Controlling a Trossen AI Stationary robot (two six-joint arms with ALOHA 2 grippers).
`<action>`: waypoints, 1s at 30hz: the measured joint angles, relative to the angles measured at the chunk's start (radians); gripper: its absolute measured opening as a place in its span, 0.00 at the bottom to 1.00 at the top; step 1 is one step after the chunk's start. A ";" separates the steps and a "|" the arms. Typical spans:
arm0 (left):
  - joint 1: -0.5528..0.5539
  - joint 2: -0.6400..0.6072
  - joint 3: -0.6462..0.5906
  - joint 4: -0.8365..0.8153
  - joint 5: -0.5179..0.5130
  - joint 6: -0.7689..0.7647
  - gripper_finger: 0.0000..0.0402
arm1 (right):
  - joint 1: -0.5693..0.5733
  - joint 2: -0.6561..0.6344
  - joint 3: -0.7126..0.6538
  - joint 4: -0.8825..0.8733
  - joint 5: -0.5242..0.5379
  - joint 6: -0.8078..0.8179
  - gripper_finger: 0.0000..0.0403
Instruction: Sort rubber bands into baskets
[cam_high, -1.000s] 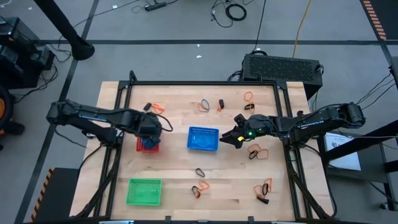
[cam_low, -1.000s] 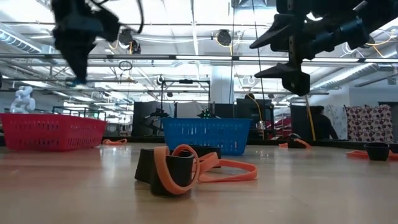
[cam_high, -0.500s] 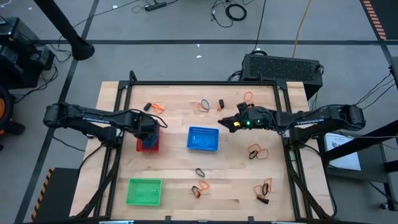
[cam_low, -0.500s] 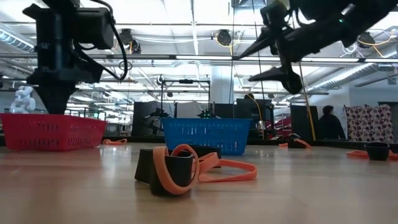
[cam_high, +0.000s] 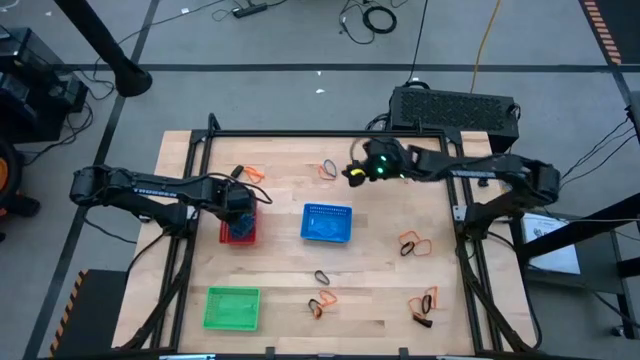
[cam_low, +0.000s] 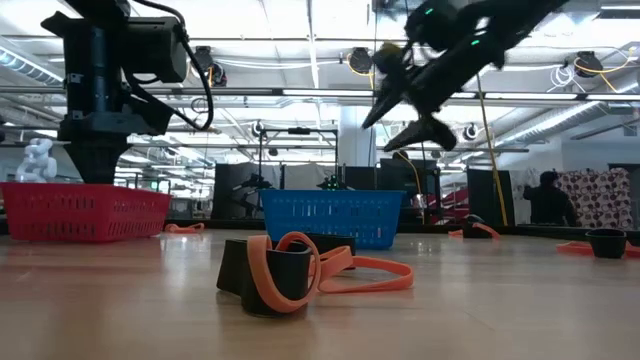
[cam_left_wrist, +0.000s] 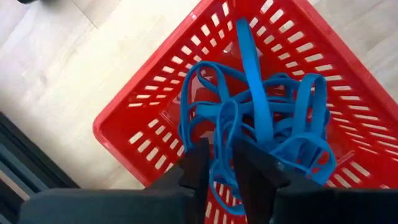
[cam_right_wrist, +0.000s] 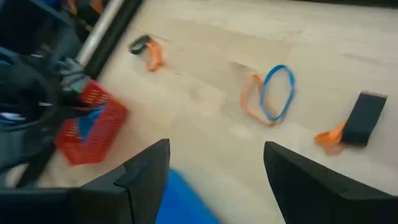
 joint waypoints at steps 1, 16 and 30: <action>0.000 0.000 0.000 0.001 0.009 -0.007 0.21 | -0.015 0.031 0.022 -0.014 -0.013 -0.023 0.62; 0.006 -0.001 0.133 -0.115 0.088 -0.080 0.36 | -0.105 0.332 0.401 -0.276 -0.125 -0.409 0.62; 0.236 0.095 0.245 0.338 0.119 0.159 0.38 | -0.101 0.186 0.418 -0.529 -0.120 -0.495 0.62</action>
